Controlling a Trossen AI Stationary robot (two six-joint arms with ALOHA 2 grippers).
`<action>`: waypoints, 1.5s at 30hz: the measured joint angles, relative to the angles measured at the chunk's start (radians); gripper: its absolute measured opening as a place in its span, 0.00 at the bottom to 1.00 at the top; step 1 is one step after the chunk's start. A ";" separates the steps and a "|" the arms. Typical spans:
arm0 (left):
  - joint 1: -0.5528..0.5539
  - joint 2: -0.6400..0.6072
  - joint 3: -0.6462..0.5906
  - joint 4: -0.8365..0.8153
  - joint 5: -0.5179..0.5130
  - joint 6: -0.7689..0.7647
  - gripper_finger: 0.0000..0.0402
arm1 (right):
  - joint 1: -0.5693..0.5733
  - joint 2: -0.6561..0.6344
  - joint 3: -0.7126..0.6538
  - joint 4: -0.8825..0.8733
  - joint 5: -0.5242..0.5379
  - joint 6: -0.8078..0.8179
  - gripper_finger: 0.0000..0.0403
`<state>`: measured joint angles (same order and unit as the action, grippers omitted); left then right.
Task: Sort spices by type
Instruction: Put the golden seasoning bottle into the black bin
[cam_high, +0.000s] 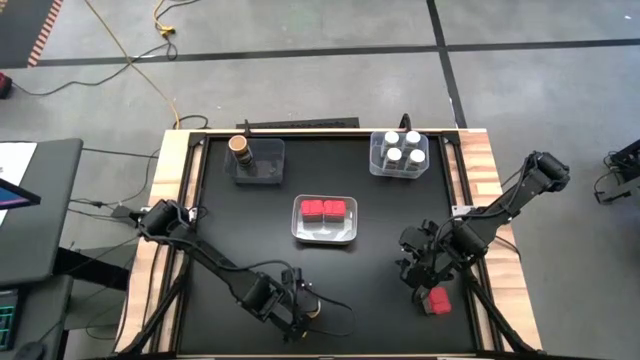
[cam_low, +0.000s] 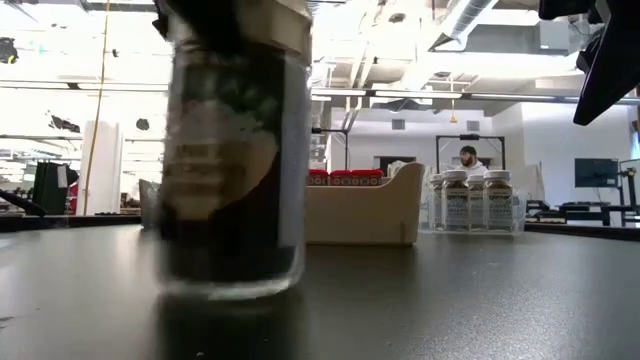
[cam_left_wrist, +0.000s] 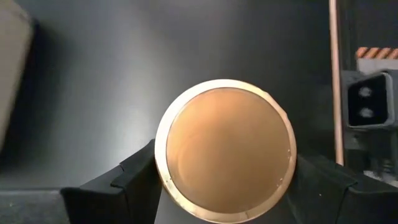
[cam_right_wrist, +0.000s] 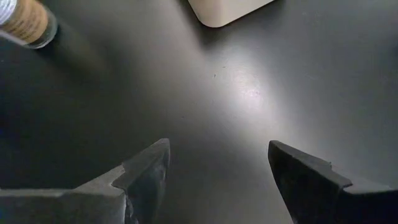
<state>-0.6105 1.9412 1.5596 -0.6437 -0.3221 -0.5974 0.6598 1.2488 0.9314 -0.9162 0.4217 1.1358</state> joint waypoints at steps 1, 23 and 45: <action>0.007 -0.009 -0.001 -0.003 -0.010 0.008 0.67 | 0.000 0.000 0.000 0.001 0.000 0.000 0.75; 0.360 -0.489 0.001 -0.284 -0.068 0.258 0.67 | -0.026 0.000 0.000 0.034 0.033 -0.010 0.75; 1.142 -0.623 -0.240 -0.301 0.297 0.853 0.66 | -0.255 0.000 0.000 0.043 0.034 -0.016 0.75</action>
<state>0.5318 1.3183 1.3197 -0.9444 -0.0246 0.2558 0.4052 1.2488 0.9315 -0.8732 0.4553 1.1197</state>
